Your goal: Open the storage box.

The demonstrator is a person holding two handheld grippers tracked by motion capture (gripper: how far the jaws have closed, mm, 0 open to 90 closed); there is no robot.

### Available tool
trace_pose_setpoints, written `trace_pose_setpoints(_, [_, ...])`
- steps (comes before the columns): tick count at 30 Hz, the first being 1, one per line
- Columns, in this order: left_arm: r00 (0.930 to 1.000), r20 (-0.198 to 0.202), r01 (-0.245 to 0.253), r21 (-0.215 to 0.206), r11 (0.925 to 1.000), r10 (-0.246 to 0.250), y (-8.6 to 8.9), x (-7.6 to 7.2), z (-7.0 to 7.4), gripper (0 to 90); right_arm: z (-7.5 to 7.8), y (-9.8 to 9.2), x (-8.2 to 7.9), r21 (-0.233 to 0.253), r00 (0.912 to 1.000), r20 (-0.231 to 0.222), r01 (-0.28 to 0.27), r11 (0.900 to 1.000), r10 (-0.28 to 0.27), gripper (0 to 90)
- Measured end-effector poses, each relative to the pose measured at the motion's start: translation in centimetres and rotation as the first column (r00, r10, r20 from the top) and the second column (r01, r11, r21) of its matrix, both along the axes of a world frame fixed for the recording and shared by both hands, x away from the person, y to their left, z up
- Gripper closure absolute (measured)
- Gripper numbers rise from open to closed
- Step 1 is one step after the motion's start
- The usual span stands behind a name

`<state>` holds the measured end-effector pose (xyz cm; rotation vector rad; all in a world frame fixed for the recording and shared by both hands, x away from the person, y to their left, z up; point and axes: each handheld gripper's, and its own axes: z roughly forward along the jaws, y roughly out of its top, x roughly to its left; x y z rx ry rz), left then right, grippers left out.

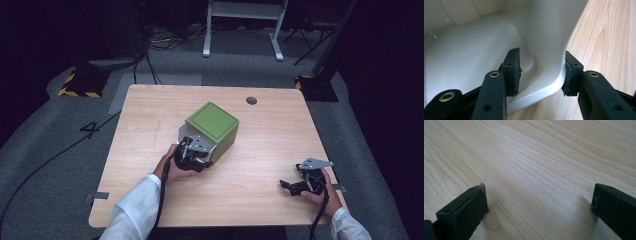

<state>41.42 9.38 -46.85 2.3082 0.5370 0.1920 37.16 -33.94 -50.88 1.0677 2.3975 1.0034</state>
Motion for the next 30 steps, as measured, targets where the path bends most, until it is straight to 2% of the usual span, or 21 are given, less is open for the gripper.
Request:
trace_pose_setpoints(16, [0.9999,-0.016,0.005,0.013,0.9999,-0.004,1.7,-2.4,-0.6,59.8,0.0,0.0,0.0,0.000,1.0000,0.000,0.000,1.000,0.000,0.5])
trace_pose_setpoints(18, [0.9998,-0.013,0.017,0.020,0.9997,-0.016,1.9,-2.6,-0.6,60.5,0.0,0.0,0.0,0.000,1.0000,0.000,0.000,1.000,0.000,0.5])
trace_pose_setpoints(30, [0.9998,-0.016,0.015,-0.002,0.9999,-0.015,2.9,-3.8,-0.6,62.7,0.0,0.0,0.0,0.000,1.0000,0.000,0.001,1.000,-0.001,0.5])
